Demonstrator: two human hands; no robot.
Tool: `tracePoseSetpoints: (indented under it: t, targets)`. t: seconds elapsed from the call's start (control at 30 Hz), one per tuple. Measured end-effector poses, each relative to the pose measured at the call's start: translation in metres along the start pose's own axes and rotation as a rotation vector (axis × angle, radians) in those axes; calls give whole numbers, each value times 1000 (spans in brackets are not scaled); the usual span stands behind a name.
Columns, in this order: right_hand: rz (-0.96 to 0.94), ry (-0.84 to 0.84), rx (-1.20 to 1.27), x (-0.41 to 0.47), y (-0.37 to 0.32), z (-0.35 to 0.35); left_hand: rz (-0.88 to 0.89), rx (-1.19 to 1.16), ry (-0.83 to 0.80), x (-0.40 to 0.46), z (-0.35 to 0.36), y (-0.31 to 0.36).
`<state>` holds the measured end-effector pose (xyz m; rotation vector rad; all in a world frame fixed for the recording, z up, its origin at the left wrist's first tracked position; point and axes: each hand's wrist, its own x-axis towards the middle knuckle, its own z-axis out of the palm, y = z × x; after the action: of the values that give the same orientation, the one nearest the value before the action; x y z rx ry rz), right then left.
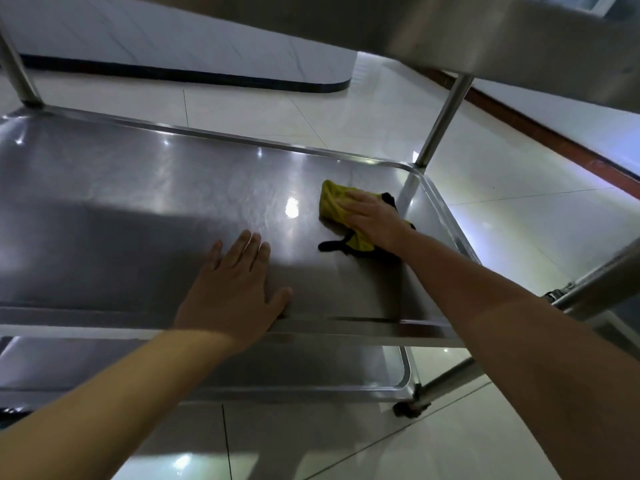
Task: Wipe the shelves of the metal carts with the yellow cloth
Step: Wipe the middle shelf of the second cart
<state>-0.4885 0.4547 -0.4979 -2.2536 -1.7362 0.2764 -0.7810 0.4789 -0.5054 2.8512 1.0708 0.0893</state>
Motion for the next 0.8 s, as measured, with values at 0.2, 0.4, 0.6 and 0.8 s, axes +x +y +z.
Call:
tracePoseSetpoints:
  t: [0.2, 0.4, 0.6, 0.8]
  targets:
    - [167, 108, -52, 52, 19, -14, 46, -59, 68, 6, 1, -1]
    - [153, 56, -138, 40, 24, -10, 74, -59, 15, 11, 4, -3]
    - [96, 64, 27, -47, 1, -6, 45, -40, -7, 7, -1, 3]
    - [-75, -81, 111, -138, 0, -6, 52, -25, -58, 7, -3, 4]
